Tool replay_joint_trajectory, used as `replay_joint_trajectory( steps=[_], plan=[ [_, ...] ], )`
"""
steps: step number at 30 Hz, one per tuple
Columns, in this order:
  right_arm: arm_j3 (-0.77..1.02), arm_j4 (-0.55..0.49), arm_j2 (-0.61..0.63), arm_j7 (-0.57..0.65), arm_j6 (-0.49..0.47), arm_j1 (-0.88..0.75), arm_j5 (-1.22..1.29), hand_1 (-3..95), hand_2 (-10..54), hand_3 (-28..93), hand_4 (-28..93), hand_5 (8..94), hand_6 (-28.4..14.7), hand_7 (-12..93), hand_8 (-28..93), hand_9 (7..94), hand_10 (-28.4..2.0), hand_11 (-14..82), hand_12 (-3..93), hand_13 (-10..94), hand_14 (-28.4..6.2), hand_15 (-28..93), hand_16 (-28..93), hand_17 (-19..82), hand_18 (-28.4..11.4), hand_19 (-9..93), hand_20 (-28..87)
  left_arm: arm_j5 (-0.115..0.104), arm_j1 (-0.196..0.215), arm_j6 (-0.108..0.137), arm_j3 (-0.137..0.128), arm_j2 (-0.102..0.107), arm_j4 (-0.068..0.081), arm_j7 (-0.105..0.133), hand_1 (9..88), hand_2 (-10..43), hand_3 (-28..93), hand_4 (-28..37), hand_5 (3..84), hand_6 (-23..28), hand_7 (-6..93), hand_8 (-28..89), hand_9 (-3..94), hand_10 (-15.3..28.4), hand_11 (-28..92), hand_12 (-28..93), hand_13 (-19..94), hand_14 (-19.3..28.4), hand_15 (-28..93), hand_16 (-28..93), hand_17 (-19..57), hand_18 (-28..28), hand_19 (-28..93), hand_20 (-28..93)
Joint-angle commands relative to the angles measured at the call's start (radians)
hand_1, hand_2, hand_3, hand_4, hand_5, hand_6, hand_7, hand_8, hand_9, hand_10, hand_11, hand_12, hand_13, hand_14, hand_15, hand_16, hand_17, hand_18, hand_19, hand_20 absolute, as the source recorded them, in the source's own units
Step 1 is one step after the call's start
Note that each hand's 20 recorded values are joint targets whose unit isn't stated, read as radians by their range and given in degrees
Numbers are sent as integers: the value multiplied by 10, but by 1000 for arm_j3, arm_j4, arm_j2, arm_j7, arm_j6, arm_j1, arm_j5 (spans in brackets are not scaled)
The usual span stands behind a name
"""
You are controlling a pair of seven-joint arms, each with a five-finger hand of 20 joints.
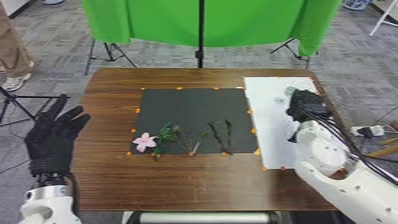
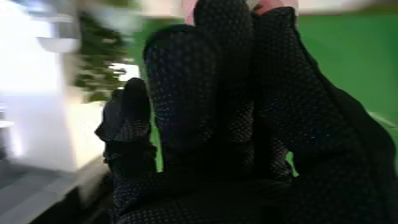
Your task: Arrange flowers
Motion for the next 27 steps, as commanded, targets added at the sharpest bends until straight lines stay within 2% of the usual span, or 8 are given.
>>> replay_joint_trajectory(
  steps=[1,2,8,10,11,15,22,27],
  plan=[
    [-294,-20,-268,-166,-14,334,15,590,-95,655,-283,894,22,138,40,937,-50,153,296,838,-26,574,219,347,-212,900,393,-4,9,10,8,15,0,-4,178,92,742,-283,353,78,96,-73,352,193,304,151,244,258,624,-81,-74,225,482,369],
    [-336,3,-305,-178,-8,373,18,589,-95,656,-283,893,22,138,41,937,-49,152,297,838,-26,575,219,347,-211,900,393,-6,0,9,15,20,2,1,178,92,742,-283,352,78,97,-73,352,193,304,151,243,258,624,-81,-74,226,482,369],
    [-364,152,-537,-249,-94,409,-23,576,-95,674,-283,889,23,137,43,937,-49,156,304,836,-26,581,215,341,-210,904,395,54,-62,-22,25,-10,14,-74,179,91,743,-283,352,79,96,-73,352,194,303,150,243,258,624,-82,-74,226,483,369],
    [-351,192,-590,-269,-128,400,-39,573,-95,678,-283,887,22,139,43,937,-49,156,306,835,-27,584,214,340,-209,904,396,62,-77,-26,30,-12,17,-85,179,91,742,-283,353,79,96,-73,351,194,304,150,243,258,623,-82,-74,226,483,369],
    [-353,206,-607,-272,-143,399,-43,572,-95,678,-283,886,22,139,43,937,-49,157,307,834,-27,586,214,339,-209,904,396,82,-84,-37,22,-31,19,-107,179,91,742,-283,353,79,96,-73,352,194,304,150,243,259,624,-82,-74,226,483,369],
    [-363,245,-645,-291,-193,391,-68,565,-95,684,-283,882,23,140,41,937,-54,165,306,828,-29,596,215,336,-211,907,398,105,-116,-47,24,-36,25,-140,179,91,743,-283,353,79,96,-73,352,194,304,150,243,258,624,-82,-74,226,483,369],
    [-409,279,-666,-262,-255,395,-83,560,-95,664,-283,869,38,134,15,935,-66,188,299,807,-34,621,211,322,-212,910,405,120,-144,-58,36,-39,32,-164,180,91,743,-283,352,78,96,-74,352,194,304,150,243,259,623,-82,-74,226,484,369],
    [-422,293,-662,-225,-284,398,-81,569,-95,617,-283,848,45,126,-5,919,-71,231,271,796,-36,635,199,317,-214,907,407,151,-180,-85,40,-64,45,-205,182,91,743,-283,352,78,97,-73,352,195,304,150,243,259,624,-82,-74,226,483,369]
  ],
)
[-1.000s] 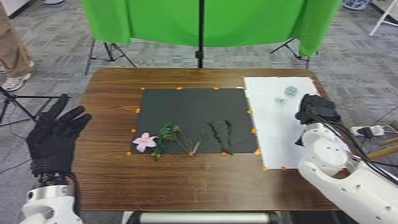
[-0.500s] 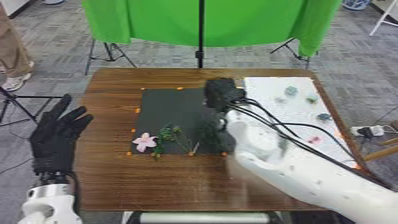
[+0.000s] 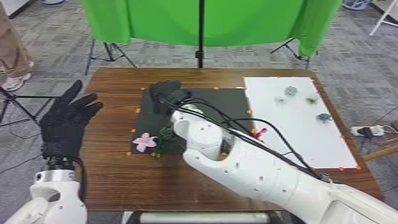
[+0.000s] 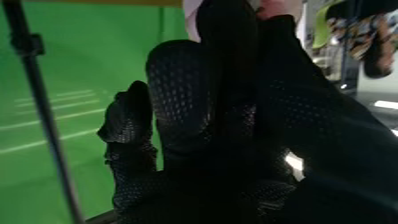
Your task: Arrange flowers
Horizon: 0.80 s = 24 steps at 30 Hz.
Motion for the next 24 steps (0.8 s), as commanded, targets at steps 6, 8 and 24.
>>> replay_joint_trajectory(
  steps=[6,8,24],
  plan=[
    [-73,48,10,116,20,33,27,569,-93,584,-283,828,48,121,-15,898,-76,284,224,790,-37,644,191,318,-213,907,407,14,-45,-32,29,-6,26,-36,183,92,743,-283,353,78,97,-74,352,194,305,150,243,258,624,-82,-74,226,484,369],
    [-67,48,7,113,6,33,27,572,-87,569,-283,823,47,119,-16,895,-78,295,211,789,-37,646,190,319,-213,908,407,21,-42,-36,23,-16,26,-40,183,92,743,-283,353,79,96,-74,352,194,305,150,243,258,624,-82,-74,226,484,369],
    [23,0,-13,74,-45,-19,25,449,-95,628,-283,618,19,116,-117,808,-102,353,185,723,-65,701,173,298,-234,914,424,35,-5,-28,1,-58,13,-50,186,92,745,-283,354,80,95,-73,353,195,306,150,243,259,625,-82,-73,225,483,369]
  ],
)
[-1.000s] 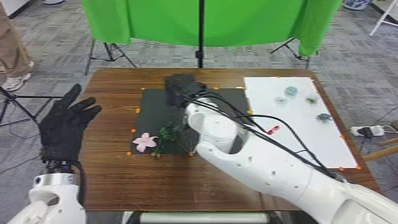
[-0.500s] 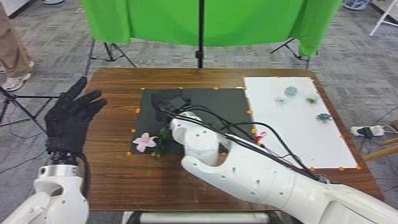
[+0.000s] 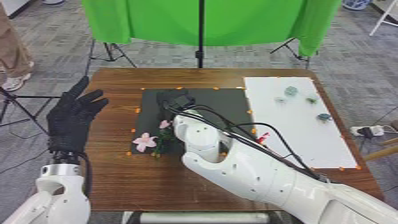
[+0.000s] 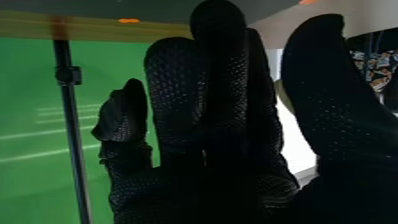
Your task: Arrange flowers
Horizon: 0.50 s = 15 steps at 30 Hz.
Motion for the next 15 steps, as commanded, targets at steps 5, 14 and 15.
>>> replay_joint_trajectory(
  steps=[5,14,15],
  plan=[
    [72,-108,34,-4,92,-14,68,451,-95,594,-283,613,21,118,-117,802,-106,356,181,715,-70,709,166,295,-236,914,427,-32,108,31,-24,-23,-25,34,186,92,744,-283,354,81,96,-73,353,195,306,149,243,259,625,-82,-74,225,484,369],
    [302,-362,308,54,187,-132,144,377,-95,651,-283,592,8,111,-113,758,-129,304,160,677,-89,702,146,270,-246,907,432,-46,169,40,-33,-42,-38,67,182,93,741,-283,354,80,97,-74,352,194,307,149,243,259,625,-83,-74,224,483,369],
    [374,-383,321,51,157,-184,133,368,-95,663,-283,590,8,111,-112,748,-134,288,156,672,-91,695,141,267,-246,904,432,-50,177,44,-32,-38,-40,75,181,94,740,-283,353,79,97,-74,352,194,307,149,243,259,625,-83,-75,225,483,369]
  ],
)
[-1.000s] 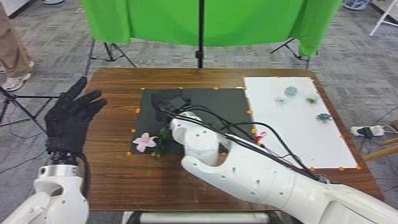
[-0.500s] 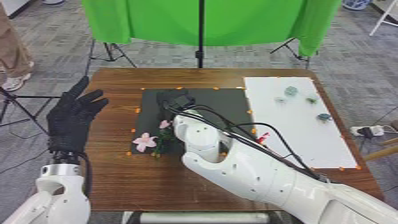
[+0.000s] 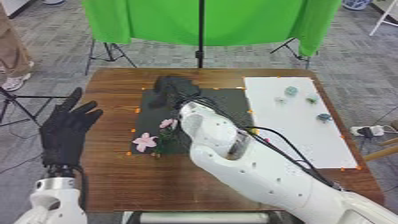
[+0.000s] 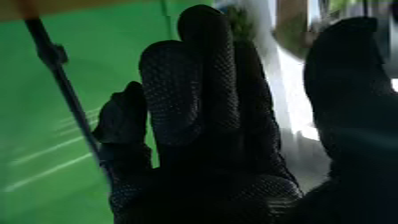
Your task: Arrange flowers
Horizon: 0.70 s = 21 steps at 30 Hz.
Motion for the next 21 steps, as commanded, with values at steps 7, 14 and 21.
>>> replay_joint_trajectory(
  steps=[7,14,21],
  plan=[
    [442,-222,479,199,116,-305,52,344,-95,705,-283,568,1,108,-110,713,-157,236,144,651,-110,681,124,261,-252,901,435,-33,73,25,20,-9,-11,61,175,94,742,-283,353,79,96,-74,351,194,305,149,242,259,624,-83,-75,224,483,369],
    [513,-142,558,370,138,-372,38,335,-95,713,-283,540,-9,104,-108,700,-175,219,140,655,-116,685,116,281,-259,919,445,-52,66,30,47,14,-9,79,175,93,742,-283,352,79,96,-73,352,195,304,150,242,259,624,-82,-75,224,482,368],
    [481,-38,584,461,98,-348,41,321,-95,708,-283,506,-23,89,-101,745,-183,237,146,694,-113,700,121,354,-258,932,574,-89,57,47,79,59,-10,130,175,93,744,-283,352,79,96,-73,351,195,305,151,242,259,624,-82,-74,225,482,369]
  ],
)
